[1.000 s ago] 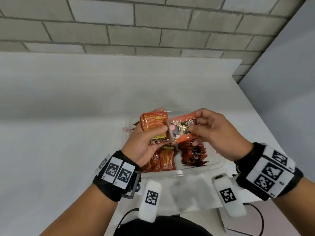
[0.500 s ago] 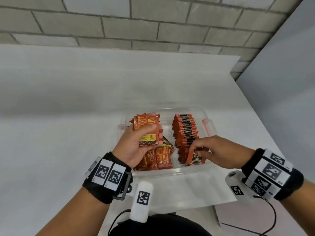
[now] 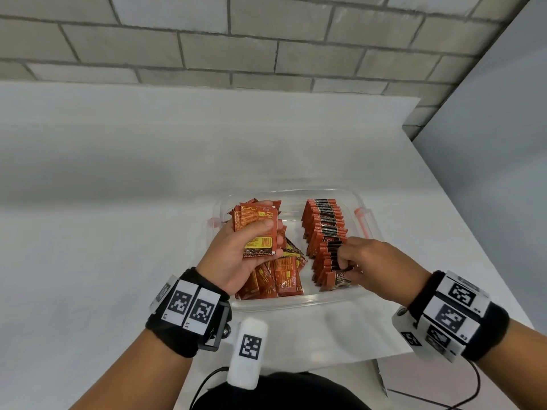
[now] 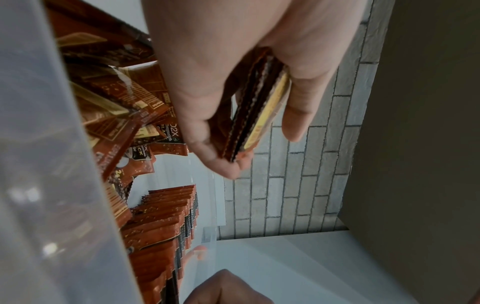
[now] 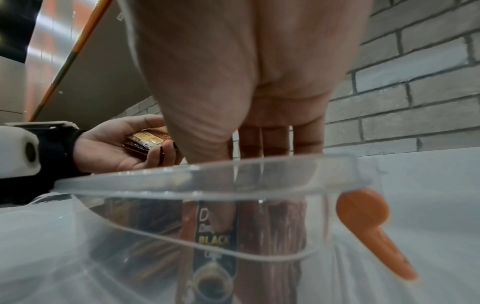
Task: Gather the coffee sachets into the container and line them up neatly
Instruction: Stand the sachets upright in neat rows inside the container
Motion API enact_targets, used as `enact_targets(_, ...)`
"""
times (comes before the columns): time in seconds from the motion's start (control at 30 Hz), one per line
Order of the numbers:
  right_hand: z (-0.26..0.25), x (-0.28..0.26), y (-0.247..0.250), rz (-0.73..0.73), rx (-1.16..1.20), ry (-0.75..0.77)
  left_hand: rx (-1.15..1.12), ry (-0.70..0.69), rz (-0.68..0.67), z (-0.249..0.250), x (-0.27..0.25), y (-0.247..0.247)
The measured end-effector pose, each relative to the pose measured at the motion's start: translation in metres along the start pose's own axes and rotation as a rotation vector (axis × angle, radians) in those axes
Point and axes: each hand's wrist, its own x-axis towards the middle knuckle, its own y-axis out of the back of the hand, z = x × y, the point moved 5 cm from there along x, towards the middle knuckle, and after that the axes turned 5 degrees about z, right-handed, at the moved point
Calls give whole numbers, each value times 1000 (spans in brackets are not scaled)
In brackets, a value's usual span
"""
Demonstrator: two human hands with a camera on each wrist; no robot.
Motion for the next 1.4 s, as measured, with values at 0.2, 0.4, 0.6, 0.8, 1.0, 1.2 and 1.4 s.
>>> enact_targets(0.2,2,5,-5,-27,-74,-33,7,2,12,0,0,0)
enact_targets(0.4,3,9,-4,-68,-131,-68,11,-1,6,1,-1,-1)
enact_targets(0.6,6,8,1,-101,-51,-78,-20,-3,11,0,-1,0)
enact_targets(0.8,13,3,6,-99,90,-98,-112,42,6,0,-2,-3)
enact_targets(1.0,7,2,40,139,420,-117,-53,71,-55,-4,-1,-13)
enact_targets(1.2,-26,12,60,275,750,-61,78,54,-164,-4,-2,-39)
enact_targets(1.4,-29,12,77,557,783,6,90,4,-116,-2,-2,-39)
